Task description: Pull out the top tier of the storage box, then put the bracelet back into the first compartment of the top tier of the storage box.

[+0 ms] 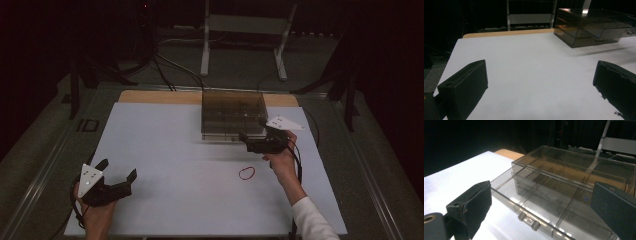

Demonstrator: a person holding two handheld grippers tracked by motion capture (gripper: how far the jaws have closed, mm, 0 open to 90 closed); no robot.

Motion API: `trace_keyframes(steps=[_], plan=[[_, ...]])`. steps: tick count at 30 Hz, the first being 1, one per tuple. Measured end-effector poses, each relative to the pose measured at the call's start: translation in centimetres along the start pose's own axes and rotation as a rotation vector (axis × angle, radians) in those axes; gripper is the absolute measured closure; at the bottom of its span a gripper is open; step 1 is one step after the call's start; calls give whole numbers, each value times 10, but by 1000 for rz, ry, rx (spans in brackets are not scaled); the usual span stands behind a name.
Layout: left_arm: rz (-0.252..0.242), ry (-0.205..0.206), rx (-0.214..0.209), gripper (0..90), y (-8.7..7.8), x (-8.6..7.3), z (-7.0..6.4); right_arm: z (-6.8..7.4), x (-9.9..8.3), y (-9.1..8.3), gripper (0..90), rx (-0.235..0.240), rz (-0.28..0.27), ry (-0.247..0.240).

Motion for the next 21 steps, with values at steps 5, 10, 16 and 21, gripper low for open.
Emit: trace_keyframes(steps=[5,10,16,21], plan=[[0,0,1,11,0,0,0,0,-4,-3,39,-1,32,9],[-2,-2,5,11,-1,0,0,3,-6,-5,50,-15,77,-5],[1,-2,3,11,0,0,0,5,-9,-6,43,-5,114,-9],[-2,-1,3,12,0,0,0,7,-11,-7,27,1,159,-15]])
Point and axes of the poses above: each handheld gripper's, and its own axes: y roughly forward along the jaws, x roughly out of its top, z roughly to its left, the point moved 1 cm from there along y, roughly forward along the jaws, and after that the axes turned 1 degree about y, right-handed, at the moved point
